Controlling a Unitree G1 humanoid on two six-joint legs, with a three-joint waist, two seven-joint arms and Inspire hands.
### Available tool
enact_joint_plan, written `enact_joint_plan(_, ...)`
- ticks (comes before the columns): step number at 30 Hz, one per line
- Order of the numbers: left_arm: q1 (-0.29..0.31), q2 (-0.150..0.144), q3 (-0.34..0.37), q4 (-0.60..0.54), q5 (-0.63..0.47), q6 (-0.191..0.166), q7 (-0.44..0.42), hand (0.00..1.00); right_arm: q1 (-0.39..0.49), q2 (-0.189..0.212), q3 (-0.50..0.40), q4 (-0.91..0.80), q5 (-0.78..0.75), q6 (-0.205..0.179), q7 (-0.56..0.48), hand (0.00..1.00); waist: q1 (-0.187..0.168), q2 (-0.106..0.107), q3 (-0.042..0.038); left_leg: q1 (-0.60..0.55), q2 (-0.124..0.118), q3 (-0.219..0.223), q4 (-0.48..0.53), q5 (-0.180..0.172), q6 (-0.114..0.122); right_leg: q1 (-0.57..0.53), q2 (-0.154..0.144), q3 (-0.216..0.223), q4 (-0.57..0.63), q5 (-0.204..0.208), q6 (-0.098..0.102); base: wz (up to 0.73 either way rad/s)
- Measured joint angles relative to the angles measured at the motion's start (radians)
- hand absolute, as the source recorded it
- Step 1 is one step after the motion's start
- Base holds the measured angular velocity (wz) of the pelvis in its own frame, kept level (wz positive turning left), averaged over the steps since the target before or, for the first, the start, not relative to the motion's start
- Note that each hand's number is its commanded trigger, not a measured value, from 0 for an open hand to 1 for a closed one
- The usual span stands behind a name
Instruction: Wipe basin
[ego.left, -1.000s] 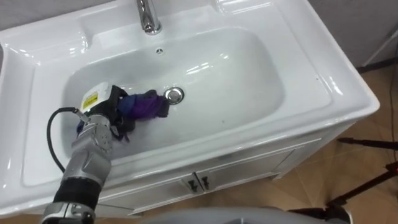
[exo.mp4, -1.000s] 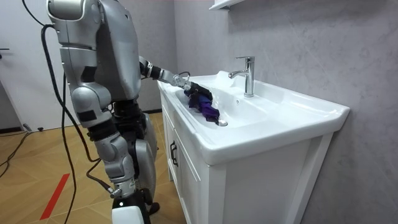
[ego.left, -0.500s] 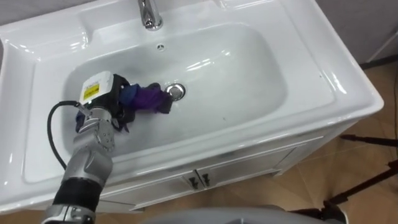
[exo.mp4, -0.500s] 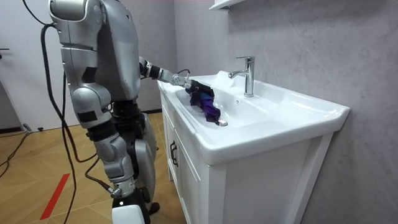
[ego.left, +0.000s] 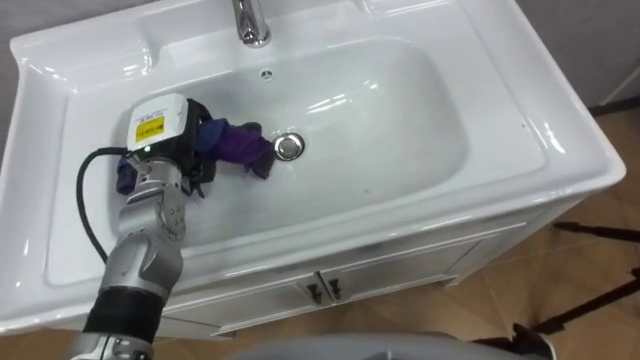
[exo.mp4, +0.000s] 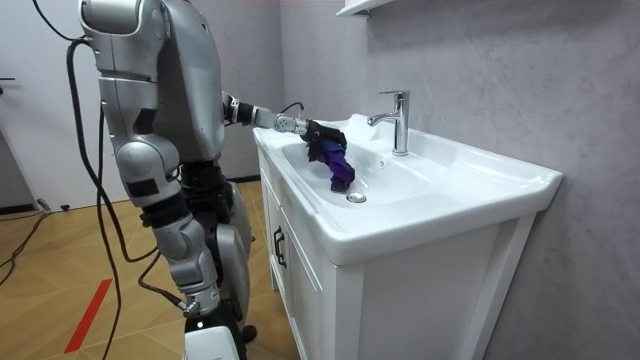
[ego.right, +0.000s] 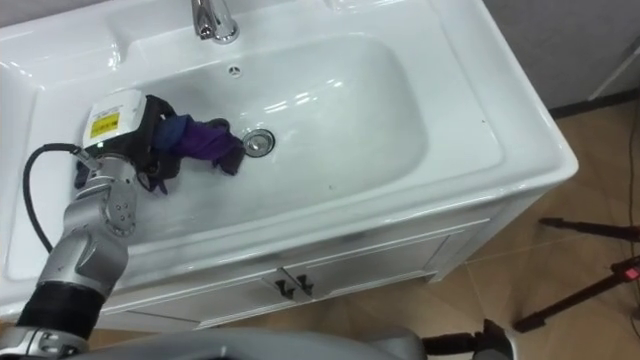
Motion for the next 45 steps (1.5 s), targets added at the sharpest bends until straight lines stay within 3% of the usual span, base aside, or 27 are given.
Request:
enact_joint_plan(5, 0.000, 0.000, 0.022, 0.000, 0.000, -0.010, 0.030, 1.00, 0.003, -0.007, -0.002, 0.002, 0.000, -0.001, -0.002, 0.00, 0.004, 0.009, 0.0041, -0.003, 0.000, -0.009, 0.007, 0.000, 0.000, 0.007, 0.000, -0.015, -0.001, 0.000, 0.000, 0.04)
enact_joint_plan(11, 0.000, 0.004, 0.070, -0.001, -0.008, -0.028, 0.100, 1.00, 0.005, -0.017, 0.000, 0.014, 0.012, -0.010, -0.009, 0.00, 0.015, 0.020, -0.0009, -0.001, 0.000, -0.008, 0.007, 0.000, 0.000, 0.007, 0.000, -0.014, -0.001, 0.000, 0.000, 0.00)
enact_joint_plan(17, 0.000, 0.004, 0.085, -0.001, -0.048, -0.031, 0.164, 1.00, -0.003, -0.014, 0.001, 0.045, 0.010, -0.009, 0.003, 0.00, 0.040, 0.016, -0.0001, 0.008, 0.000, -0.008, 0.006, 0.000, 0.000, 0.010, 0.000, -0.013, -0.002, 0.000, 0.000, 0.00)
enact_joint_plan(24, -0.001, 0.004, 0.133, -0.002, -0.124, -0.034, 0.214, 1.00, -0.004, -0.003, 0.001, 0.044, 0.014, -0.009, 0.003, 0.00, 0.054, -0.001, -0.0100, 0.009, 0.000, -0.010, 0.008, 0.000, 0.000, 0.012, 0.000, -0.014, -0.002, 0.000, 0.000, 0.00)
enact_joint_plan(29, -0.001, 0.004, 0.155, -0.002, -0.125, -0.035, 0.238, 1.00, -0.002, 0.000, 0.001, 0.045, 0.021, -0.009, 0.003, 0.00, 0.054, -0.001, -0.0111, 0.009, 0.000, -0.010, 0.007, 0.000, 0.000, 0.013, 0.000, -0.014, -0.002, 0.000, 0.000, 0.00)
enact_joint_plan(37, -0.001, 0.004, 0.181, -0.002, -0.132, -0.055, 0.275, 1.00, 0.004, -0.001, -0.002, 0.040, 0.021, -0.010, 0.002, 0.00, 0.056, 0.010, -0.0060, 0.010, 0.000, -0.010, 0.006, 0.000, 0.000, 0.013, 0.000, -0.014, -0.002, 0.000, 0.000, 0.00)
enact_joint_plan(45, -0.001, 0.004, 0.205, -0.012, -0.146, -0.063, 0.300, 1.00, 0.008, -0.006, -0.015, 0.040, 0.028, -0.010, 0.012, 0.00, 0.061, 0.018, -0.0059, 0.008, 0.000, -0.010, 0.004, 0.000, 0.000, 0.012, 0.000, -0.015, -0.002, 0.000, 0.000, 0.00)
